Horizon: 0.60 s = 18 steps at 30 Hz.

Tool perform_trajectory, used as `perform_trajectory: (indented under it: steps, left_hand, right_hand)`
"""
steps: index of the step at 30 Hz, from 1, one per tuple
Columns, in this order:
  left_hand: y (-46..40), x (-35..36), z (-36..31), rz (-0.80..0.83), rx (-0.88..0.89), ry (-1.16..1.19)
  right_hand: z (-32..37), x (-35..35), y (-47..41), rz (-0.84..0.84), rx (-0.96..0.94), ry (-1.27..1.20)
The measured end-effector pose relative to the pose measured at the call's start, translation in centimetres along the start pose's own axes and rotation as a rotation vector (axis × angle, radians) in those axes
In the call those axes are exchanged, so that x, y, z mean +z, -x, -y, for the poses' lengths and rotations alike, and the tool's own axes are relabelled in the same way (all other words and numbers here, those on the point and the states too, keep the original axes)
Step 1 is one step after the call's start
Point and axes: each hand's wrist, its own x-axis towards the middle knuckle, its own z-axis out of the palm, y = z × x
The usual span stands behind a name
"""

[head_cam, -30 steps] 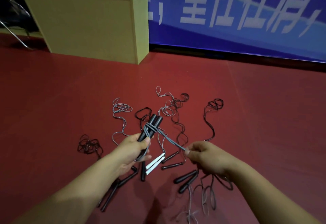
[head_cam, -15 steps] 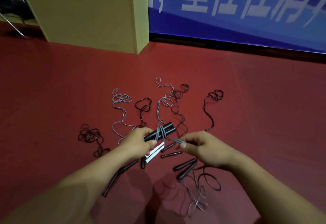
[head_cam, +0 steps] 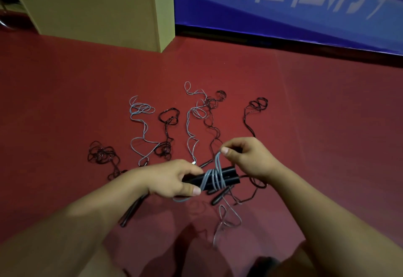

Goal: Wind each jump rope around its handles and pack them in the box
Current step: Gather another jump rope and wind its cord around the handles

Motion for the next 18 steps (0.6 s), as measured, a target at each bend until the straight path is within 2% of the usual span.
perform_trajectory:
  steps: [6, 9, 12, 14, 18]
  left_hand:
    - [0.4, 0.0, -0.7, -0.097, 0.102, 0.323]
    - [0.2, -0.1, -0.6, -0.282, 0.145, 0.446]
    - [-0.1, -0.2, -0.9, -0.446, 0.131, 0.669]
    - [-0.4, -0.4, -0.9, -0.561, 0.115, 0.768]
    - [-0.8, -0.9, -0.5, -0.722, 0.066, 0.807]
  right_hand:
    - [1.0, 0.3, 0.4, 0.197, 0.217, -0.204]
    - [1.6, 0.7, 0.7, 0.276, 0.350, -0.388]
    - [2.4, 1.0, 0.7, 0.361, 0.414, -0.585]
    - [2.8, 1.2, 0.5, 0.338, 0.410, -0.659]
    - [3.3, 1.4, -0.1, 0.251, 0.434, -0.733]
